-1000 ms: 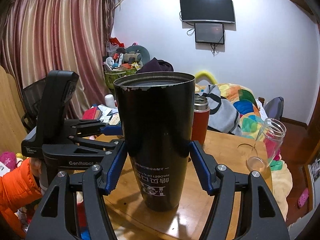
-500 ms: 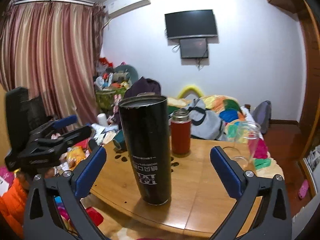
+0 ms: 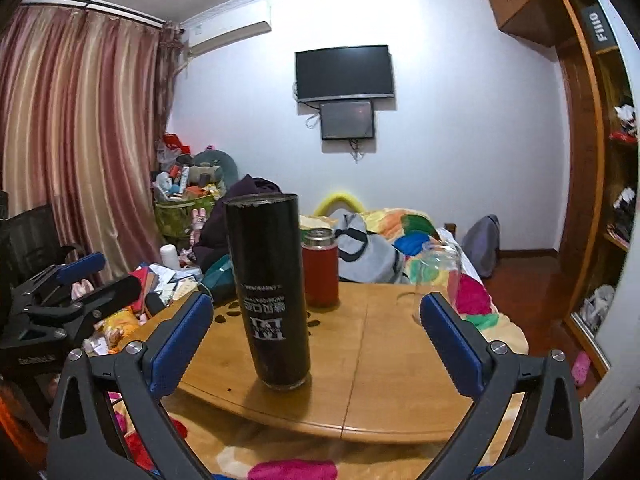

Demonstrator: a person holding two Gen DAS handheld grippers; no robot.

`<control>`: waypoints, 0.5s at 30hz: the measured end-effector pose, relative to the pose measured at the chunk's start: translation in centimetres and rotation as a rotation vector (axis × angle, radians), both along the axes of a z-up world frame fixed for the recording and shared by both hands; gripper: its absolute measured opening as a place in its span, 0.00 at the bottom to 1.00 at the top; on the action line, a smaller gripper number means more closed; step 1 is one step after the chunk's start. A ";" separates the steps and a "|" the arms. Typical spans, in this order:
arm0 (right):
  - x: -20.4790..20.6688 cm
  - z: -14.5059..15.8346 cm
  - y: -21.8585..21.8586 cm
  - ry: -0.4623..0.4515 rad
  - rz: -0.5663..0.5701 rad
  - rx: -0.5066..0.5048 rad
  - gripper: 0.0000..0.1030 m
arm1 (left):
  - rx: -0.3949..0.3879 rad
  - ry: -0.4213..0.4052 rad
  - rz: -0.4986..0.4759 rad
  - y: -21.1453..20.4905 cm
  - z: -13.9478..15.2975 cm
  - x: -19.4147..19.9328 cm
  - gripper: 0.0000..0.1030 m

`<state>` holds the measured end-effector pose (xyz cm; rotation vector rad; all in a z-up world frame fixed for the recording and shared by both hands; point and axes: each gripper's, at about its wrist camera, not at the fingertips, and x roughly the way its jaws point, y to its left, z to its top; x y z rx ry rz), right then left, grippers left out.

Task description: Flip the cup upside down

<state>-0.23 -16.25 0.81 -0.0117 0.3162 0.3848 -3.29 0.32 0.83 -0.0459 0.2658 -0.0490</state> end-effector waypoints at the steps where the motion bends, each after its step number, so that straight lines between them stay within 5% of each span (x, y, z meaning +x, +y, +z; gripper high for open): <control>1: 0.0 0.0 -0.1 0.001 -0.004 0.002 1.00 | -0.005 0.001 0.002 0.1 0.0 -0.1 1.00; 15: -0.7 -0.2 -0.5 -0.008 0.009 0.013 1.00 | 0.011 0.010 -0.002 -0.8 -0.6 -0.5 1.00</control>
